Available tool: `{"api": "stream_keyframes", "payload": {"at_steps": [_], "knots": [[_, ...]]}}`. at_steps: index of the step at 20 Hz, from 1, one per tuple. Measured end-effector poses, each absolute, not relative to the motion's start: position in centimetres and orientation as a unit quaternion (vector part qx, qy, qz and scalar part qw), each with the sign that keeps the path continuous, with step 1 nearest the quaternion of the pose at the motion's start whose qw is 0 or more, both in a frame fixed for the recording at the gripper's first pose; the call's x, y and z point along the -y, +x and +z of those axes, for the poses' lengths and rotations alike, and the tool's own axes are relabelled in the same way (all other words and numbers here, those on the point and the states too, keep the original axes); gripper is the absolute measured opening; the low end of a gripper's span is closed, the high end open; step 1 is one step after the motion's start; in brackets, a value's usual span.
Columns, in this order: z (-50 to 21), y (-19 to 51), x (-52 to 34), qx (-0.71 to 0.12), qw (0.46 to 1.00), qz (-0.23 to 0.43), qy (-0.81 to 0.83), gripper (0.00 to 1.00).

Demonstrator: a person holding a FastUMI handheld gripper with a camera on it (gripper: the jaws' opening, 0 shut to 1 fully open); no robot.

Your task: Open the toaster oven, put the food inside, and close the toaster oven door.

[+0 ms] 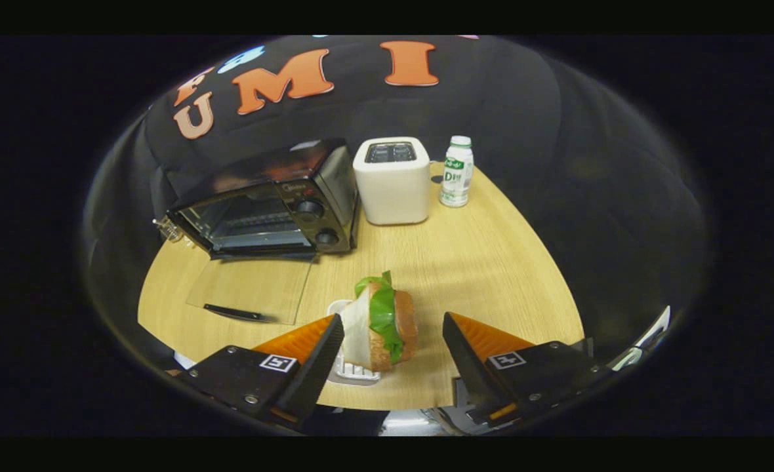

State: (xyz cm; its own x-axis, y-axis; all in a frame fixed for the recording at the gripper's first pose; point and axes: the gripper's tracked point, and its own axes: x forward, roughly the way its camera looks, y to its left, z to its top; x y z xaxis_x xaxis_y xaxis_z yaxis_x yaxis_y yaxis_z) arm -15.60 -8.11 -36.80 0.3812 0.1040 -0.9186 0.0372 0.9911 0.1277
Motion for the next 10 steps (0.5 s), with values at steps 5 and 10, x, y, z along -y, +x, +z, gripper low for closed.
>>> {"api": "stream_keyframes", "payload": {"at_steps": [5, 10], "knots": [[-39.3, -16.0, 6.8, -0.596, 0.798, 0.038, 0.087, 0.64], [-37.9, -15.3, 5.3, -0.582, 0.787, 0.021, 0.204, 0.32]]}}
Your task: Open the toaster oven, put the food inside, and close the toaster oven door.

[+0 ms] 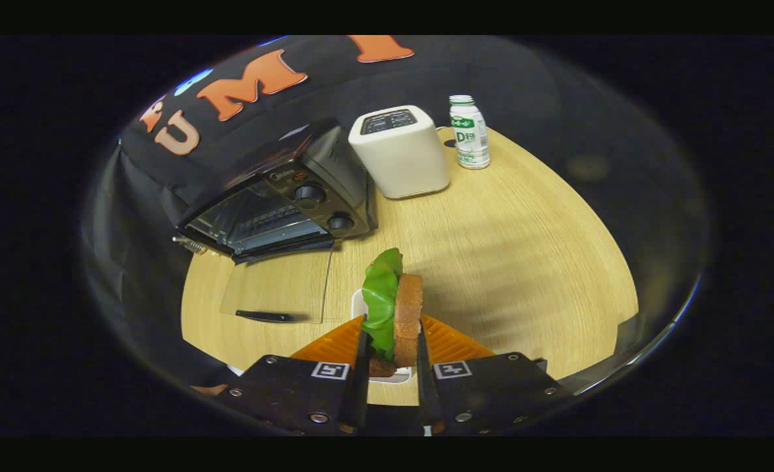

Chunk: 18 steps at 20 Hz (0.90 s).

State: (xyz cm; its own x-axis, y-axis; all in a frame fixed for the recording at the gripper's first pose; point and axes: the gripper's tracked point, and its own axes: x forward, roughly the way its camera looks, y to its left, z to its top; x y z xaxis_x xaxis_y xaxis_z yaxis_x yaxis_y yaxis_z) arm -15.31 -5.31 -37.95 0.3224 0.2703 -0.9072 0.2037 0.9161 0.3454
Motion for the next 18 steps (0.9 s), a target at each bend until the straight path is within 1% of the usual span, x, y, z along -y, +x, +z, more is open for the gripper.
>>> {"api": "stream_keyframes", "payload": {"at_steps": [4, 8, 11, 15, 18], "knots": [[-34.9, -14.4, 4.3, -0.541, 0.780, 0.006, 0.314, 0.29], [-31.9, -12.5, 2.0, -0.484, 0.780, 0.009, 0.398, 0.29], [-30.2, -10.5, -0.7, -0.444, 0.767, 0.013, 0.463, 0.29], [-30.6, -7.6, -6.3, -0.414, 0.744, 0.036, 0.524, 0.29], [-32.3, -5.9, -10.3, -0.422, 0.728, 0.043, 0.538, 0.29]]}}
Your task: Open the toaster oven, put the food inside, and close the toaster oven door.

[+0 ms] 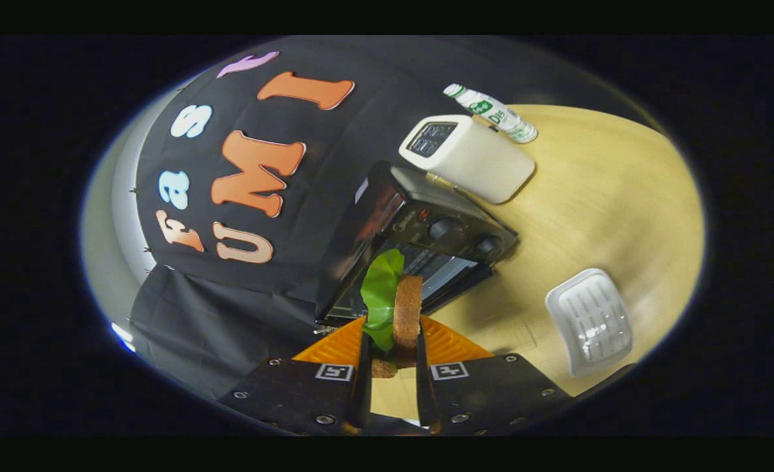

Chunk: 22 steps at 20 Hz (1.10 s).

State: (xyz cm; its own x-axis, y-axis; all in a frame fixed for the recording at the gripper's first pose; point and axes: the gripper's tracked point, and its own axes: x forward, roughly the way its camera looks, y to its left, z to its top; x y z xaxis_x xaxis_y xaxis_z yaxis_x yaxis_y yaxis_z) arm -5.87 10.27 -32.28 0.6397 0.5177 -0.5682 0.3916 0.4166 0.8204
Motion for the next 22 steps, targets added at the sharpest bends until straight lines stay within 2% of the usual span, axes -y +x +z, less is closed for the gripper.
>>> {"api": "stream_keyframes", "payload": {"at_steps": [9, 14, 20, 22], "knots": [[-35.3, -0.5, -16.2, -0.385, 0.719, 0.046, 0.576, 0.29], [-37.2, 3.1, -16.7, -0.354, 0.711, 0.019, 0.607, 0.29], [-40.3, 4.8, -17.2, -0.348, 0.728, -0.023, 0.591, 0.29], [-40.7, 4.5, -16.9, -0.361, 0.730, -0.035, 0.579, 0.37]]}}
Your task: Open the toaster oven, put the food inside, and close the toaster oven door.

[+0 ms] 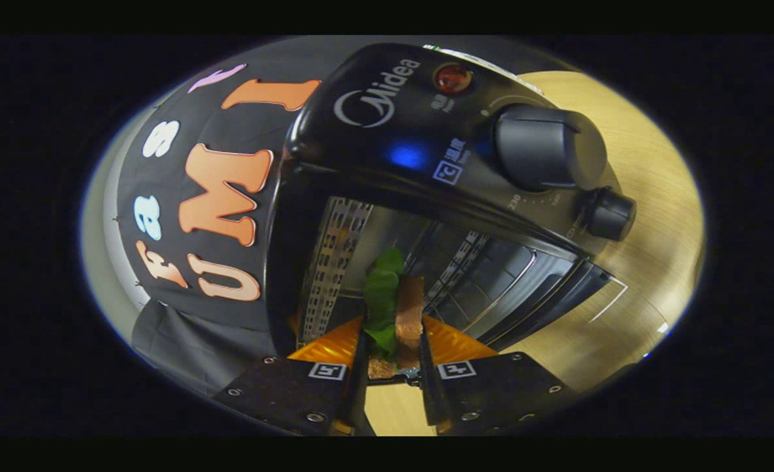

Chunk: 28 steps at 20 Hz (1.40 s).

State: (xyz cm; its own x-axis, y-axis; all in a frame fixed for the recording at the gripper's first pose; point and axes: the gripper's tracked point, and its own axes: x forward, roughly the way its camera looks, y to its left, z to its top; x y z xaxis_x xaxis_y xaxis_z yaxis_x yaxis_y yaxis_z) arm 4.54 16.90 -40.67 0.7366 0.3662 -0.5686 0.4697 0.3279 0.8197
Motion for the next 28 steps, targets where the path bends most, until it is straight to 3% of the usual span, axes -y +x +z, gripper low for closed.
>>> {"api": "stream_keyframes", "payload": {"at_steps": [2, 7, 10, 17, 28], "knots": [[-41.8, 4.1, -17.6, -0.396, 0.715, -0.037, 0.575, 0.48], [-40.5, -0.4, -15.8, -0.457, 0.726, -0.024, 0.514, 0.96], [-39.7, -3.9, -15.5, -0.501, 0.719, -0.001, 0.482, 0.97], [-37.0, -12.4, -14.6, -0.537, 0.782, 0.064, 0.310, 0.97], [-42.7, -18.5, -15.2, -0.608, 0.779, 0.119, 0.100, 0.98]]}}
